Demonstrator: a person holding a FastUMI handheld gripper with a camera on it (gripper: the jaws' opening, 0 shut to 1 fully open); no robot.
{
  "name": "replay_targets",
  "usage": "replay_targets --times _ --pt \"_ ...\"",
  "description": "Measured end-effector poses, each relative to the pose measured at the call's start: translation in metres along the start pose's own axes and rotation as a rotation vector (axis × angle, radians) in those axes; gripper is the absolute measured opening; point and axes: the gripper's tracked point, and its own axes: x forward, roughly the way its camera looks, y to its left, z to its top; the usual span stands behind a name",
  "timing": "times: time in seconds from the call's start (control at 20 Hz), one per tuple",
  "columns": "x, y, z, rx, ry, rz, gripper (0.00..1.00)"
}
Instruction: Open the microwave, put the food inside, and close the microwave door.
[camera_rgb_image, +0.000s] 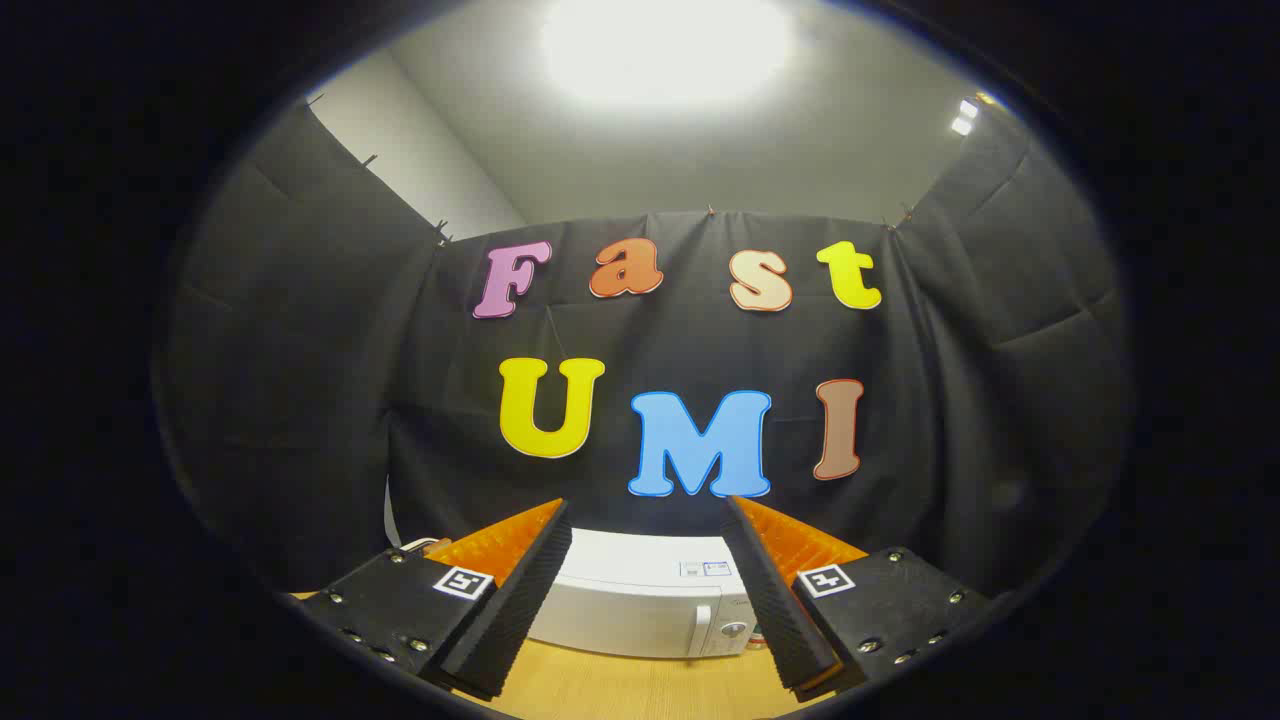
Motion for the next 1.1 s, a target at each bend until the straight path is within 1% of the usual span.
replay_targets --times 0.75,0.85,1.1 --pt "0.009 -0.006 -0.014 -0.011 0.016 -0.013 0.95" --pt "0.014 -0.008 -0.028 -0.015 0.025 -0.012 0.95" --pt "0.032 -0.022 -0.073 0.027 0.060 -0.012 0.95"
